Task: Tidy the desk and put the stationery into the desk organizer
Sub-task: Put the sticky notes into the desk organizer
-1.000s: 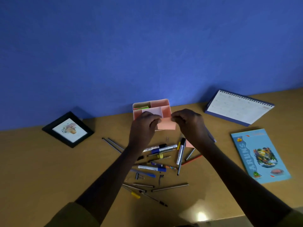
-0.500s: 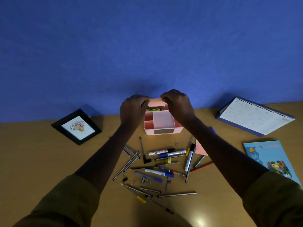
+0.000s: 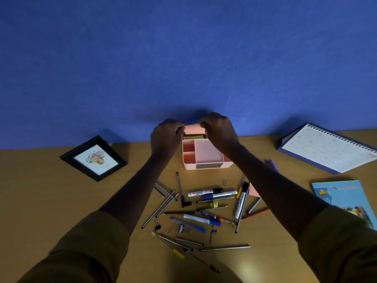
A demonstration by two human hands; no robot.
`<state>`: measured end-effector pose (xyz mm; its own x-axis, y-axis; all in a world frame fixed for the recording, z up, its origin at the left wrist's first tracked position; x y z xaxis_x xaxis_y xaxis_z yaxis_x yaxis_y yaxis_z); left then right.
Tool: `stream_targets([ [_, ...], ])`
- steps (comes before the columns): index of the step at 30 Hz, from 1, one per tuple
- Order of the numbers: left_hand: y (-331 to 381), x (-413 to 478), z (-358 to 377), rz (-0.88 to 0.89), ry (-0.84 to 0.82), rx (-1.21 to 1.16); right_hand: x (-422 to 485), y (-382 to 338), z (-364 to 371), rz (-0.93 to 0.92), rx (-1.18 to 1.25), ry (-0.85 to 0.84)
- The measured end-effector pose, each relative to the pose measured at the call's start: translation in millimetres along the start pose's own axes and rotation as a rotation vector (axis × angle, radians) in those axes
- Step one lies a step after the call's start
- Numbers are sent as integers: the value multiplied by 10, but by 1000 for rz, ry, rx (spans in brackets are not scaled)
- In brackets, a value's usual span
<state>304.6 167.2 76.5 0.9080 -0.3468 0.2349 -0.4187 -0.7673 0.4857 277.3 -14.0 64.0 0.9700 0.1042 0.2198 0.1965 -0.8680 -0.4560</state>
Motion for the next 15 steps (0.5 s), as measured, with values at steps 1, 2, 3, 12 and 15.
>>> stream_targets([
  [1, -29, 5, 24, -6, -9, 0, 13, 20, 40, 7, 3, -10],
  [2, -58, 9, 53, -12, -18, -2, 20, 43, 84, 16, 2, -22],
  [3, -83, 13, 80, -17, -29, -3, 21, 60, 118, 28, 1, -34],
  [12, -181, -2, 382, -69, -172, 41, -90, 216, 336, 153, -112, -155],
  [15, -220, -35, 464, -90, -192, 63, -106, 206, 381, 165, -154, -205],
])
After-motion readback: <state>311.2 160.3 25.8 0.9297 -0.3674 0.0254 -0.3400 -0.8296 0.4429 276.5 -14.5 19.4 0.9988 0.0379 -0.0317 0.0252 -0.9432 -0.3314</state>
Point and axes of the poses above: each hand's wrist, its own x-axis towards the middle knuckle, its own z-axis out of the palm, y = z × x, the point moved 8 cm from there along x, towards the middle knuckle, and after that the axes turned 7 degrees about -y, right-handed, at the moved point
